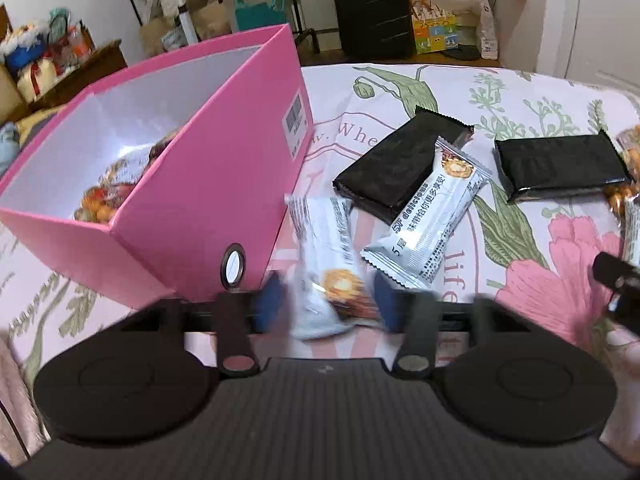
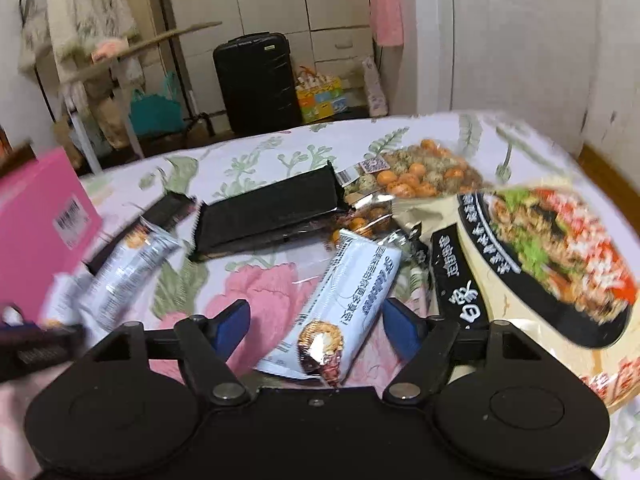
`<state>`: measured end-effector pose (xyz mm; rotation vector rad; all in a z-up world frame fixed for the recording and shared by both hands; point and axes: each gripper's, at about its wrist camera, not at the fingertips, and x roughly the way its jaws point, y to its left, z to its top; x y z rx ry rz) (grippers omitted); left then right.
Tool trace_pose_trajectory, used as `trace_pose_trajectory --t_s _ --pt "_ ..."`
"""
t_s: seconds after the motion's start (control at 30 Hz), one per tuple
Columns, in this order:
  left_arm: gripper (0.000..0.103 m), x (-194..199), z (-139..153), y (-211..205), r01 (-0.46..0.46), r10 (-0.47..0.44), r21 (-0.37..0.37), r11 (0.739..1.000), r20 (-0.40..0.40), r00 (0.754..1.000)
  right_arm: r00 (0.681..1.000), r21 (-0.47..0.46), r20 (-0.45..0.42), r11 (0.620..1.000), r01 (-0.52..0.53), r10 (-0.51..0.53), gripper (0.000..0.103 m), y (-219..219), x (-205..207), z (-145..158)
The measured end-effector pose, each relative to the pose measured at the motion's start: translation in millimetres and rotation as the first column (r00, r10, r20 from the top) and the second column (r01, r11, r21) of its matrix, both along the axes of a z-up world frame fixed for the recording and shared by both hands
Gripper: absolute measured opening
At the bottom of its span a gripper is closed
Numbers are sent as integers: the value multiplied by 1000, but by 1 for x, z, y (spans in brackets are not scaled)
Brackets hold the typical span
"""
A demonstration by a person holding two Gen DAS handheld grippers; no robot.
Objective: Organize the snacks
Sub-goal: 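Reach the right gripper to a white cookie bar and grasp it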
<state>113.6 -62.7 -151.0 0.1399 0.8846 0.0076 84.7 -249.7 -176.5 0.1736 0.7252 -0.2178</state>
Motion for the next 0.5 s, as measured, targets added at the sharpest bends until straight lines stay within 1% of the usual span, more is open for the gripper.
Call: trace_pose_trajectory --t_s 0.03,0.07,0.1,0.13,0.17,0.2,0.3,0.37,0.43,0.5 --pt "31 -1 0 0 5 -5 2 1000 3 1000 1000 -29 -4 1000 5 -5 55 2 -1 -1" --pt "31 -2 1 2 11 -11 -1 1000 13 1000 1000 -55 -10 998 10 -10 45 4 -1 -1" --pt "30 -4 2 3 21 -21 2 1000 26 999 1000 -71 -7 997 -6 5 42 4 -2 -1" --pt "30 -6 4 4 29 -29 13 999 40 999 1000 -90 0 996 -28 28 34 5 -4 1" --pt "30 -8 5 4 37 -38 22 999 49 998 999 -111 4 993 -50 51 31 7 -6 2" --pt "30 -10 7 5 44 -45 24 999 54 997 997 -121 3 990 -73 74 30 8 -9 4" --pt "29 -14 12 5 67 -68 24 997 57 996 993 -94 -9 989 -114 114 30 9 -15 8" --pt "29 -17 15 5 76 -77 25 997 54 996 992 -97 -11 987 -126 126 30 13 -20 13" --pt "29 -21 20 7 88 -89 21 996 52 995 990 -73 -7 987 -140 140 30 14 -24 19" --pt "29 -25 25 9 100 -100 17 995 46 994 988 -24 -7 988 -152 152 30 13 -27 25"
